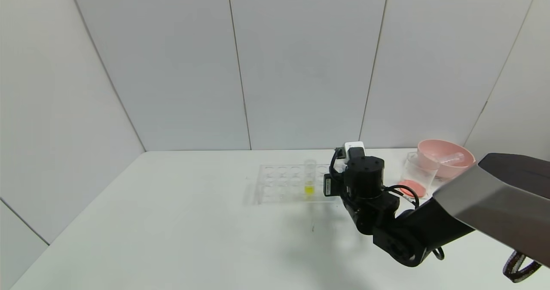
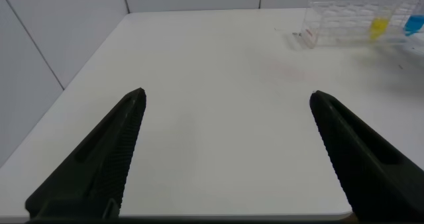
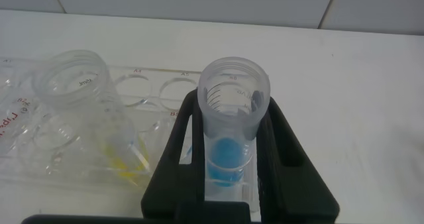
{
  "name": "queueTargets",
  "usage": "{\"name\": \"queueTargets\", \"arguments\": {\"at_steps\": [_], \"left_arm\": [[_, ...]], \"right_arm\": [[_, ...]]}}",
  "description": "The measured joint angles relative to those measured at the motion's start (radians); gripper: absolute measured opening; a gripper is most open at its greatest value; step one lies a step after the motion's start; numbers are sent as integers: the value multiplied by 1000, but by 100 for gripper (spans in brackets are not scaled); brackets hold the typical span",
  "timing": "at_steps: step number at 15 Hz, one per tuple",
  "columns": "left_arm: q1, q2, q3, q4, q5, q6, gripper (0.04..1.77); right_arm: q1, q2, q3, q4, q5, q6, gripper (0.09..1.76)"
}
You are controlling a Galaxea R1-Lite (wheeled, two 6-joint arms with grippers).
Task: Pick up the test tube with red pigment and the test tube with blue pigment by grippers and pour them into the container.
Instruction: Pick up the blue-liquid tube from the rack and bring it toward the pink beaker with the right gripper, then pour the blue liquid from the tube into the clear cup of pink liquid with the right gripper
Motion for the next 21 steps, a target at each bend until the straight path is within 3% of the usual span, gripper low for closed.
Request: {"name": "queueTargets", "arguments": {"at_steps": [11,21], "left_arm": [[0,0,0,0,0,0,176],[0,0,0,0,0,0,176]], "right_arm": [[-3,-100,-24,3,9,-105,50],[1,-146,-7,8,10,-109,50]]}}
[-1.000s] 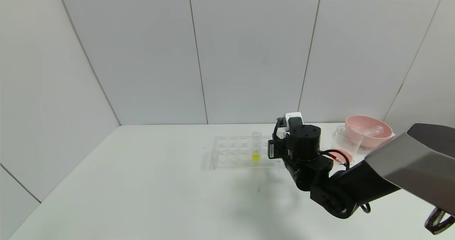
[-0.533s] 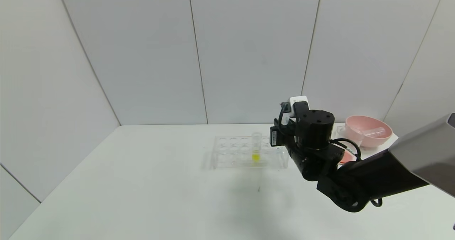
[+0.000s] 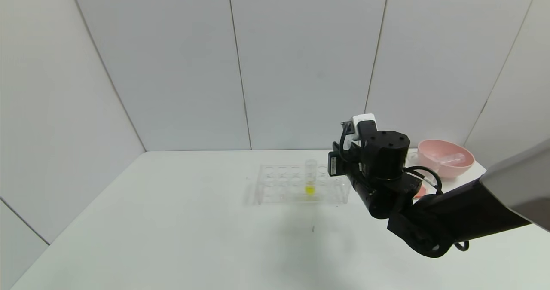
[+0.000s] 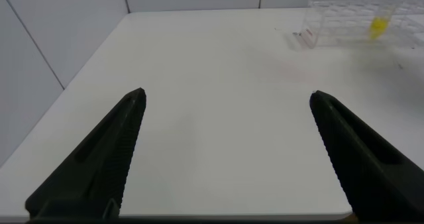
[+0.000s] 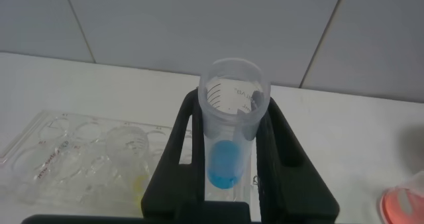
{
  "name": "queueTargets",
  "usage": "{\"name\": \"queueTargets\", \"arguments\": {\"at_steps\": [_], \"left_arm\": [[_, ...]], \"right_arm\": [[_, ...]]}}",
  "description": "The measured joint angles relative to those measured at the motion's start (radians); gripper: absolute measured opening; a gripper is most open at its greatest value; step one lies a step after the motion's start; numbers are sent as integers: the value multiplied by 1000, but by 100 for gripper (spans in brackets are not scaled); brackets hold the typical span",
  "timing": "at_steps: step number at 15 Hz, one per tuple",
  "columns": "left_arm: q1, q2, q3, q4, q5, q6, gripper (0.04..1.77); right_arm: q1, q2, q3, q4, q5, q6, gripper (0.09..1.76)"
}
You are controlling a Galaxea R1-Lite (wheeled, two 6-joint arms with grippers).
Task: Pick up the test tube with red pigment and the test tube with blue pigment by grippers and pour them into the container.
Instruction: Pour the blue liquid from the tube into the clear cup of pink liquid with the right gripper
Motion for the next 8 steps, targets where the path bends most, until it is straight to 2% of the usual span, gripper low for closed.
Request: {"name": "queueTargets", "arguments": {"at_steps": [3,6,8], "left_arm": [[0,0,0,0,0,0,176],[0,0,0,0,0,0,176],[0,0,0,0,0,0,176]], "right_arm": [[-13,-62,86,3,93,-4,50],[-65,-185,256,2,310,-4,50],[-147,-284,379,2,486,-6,50]]}}
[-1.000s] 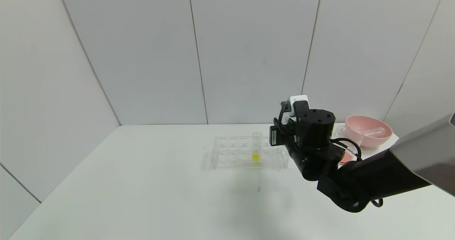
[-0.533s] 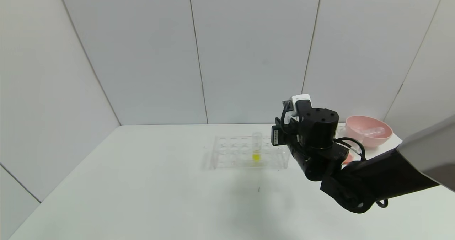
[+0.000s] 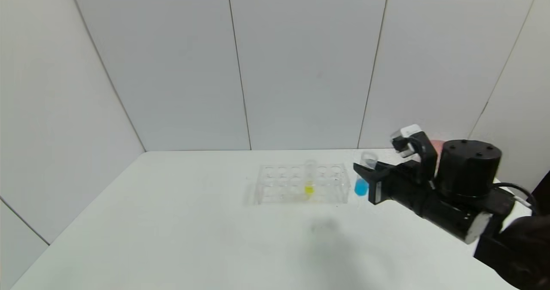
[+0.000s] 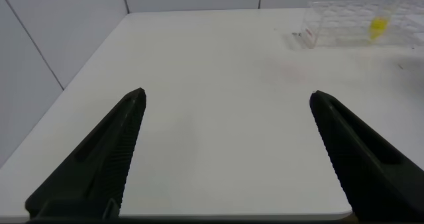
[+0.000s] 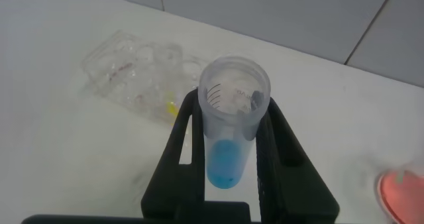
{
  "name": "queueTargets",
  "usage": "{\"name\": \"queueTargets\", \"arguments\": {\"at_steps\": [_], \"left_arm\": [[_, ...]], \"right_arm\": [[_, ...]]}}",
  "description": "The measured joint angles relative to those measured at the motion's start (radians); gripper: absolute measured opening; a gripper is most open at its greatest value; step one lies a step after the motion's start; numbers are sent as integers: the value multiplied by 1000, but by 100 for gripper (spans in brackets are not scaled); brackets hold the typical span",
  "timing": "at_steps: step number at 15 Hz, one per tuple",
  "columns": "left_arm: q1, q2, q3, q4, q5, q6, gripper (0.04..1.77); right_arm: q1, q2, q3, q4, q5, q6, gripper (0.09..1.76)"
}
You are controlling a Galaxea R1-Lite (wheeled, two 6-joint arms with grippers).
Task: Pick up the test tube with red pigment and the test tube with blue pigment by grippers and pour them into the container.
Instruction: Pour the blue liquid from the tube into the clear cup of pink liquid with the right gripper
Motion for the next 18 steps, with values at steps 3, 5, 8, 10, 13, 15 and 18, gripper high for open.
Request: {"name": "queueTargets", "arguments": {"at_steps": [3,5,8,10,13,15,18], "left_arm": [[0,0,0,1,0,0,176],[0,0,0,0,0,0,176],[0,0,0,0,0,0,176],[0,0,0,0,0,0,176],[0,0,0,0,0,0,176],[0,0,0,0,0,0,176],[0,0,0,0,0,0,176]], "right_arm": [[-184,-116,124,-1,229,-35,50],[-333,-167,169,0,375,-64,50],[-569,-205,190,29,587,-112,50],[-706,-214,180,80,719,-151,50],[-850,-198,138,141,823,-215,50],[-869,-177,110,144,826,-220,50],[-861,-140,29,194,819,-240,50]]}}
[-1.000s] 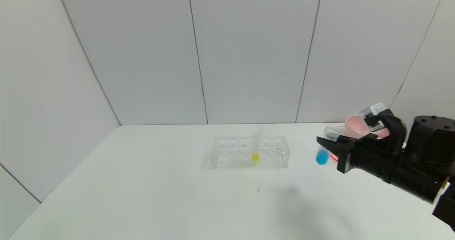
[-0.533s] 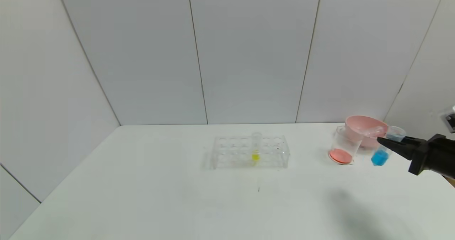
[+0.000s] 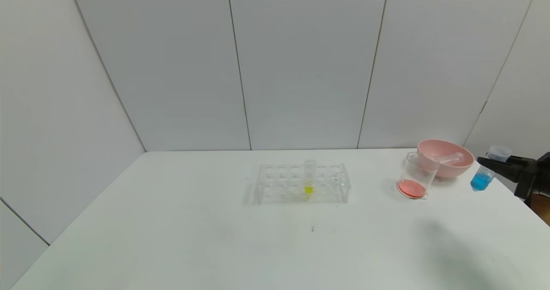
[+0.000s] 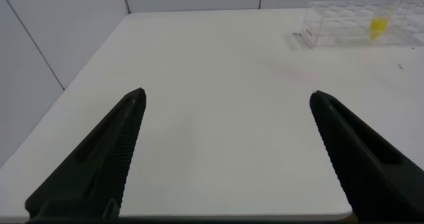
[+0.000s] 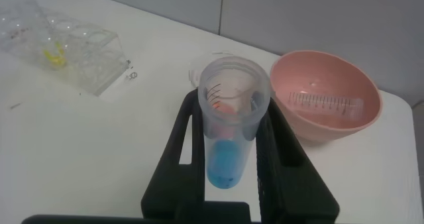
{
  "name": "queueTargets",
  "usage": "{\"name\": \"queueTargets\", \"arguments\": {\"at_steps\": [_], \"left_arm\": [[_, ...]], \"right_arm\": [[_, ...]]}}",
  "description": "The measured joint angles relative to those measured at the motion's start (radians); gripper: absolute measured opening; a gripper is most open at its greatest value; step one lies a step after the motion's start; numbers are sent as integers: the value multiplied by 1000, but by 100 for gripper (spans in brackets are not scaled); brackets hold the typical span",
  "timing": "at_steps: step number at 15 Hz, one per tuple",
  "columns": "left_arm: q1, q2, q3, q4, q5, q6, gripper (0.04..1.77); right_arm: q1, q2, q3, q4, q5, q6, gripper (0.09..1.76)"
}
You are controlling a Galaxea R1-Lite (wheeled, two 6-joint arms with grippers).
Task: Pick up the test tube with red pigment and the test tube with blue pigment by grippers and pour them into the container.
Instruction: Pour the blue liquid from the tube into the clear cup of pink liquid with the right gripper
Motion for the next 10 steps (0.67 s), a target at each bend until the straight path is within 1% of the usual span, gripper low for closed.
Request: {"name": "queueTargets", "arguments": {"at_steps": [1,2,4,5,7,8,10], "left_arm": [[0,0,0,0,0,0,176],[0,0,0,0,0,0,176],[0,0,0,0,0,0,176],[0,0,0,1,0,0,176],[0,0,0,0,0,0,176],[0,0,0,0,0,0,176],[0,0,0,1,0,0,176]], "right_arm": [[6,14,-49,67,-10,-22,50],[12,29,-117,174,-23,-55,50],[23,57,-272,428,-36,-139,50],[28,73,-369,580,-40,-198,50],[41,108,-552,839,-50,-314,50],[50,131,-642,949,-68,-372,50],[72,181,-793,1102,-115,-474,50]]}}
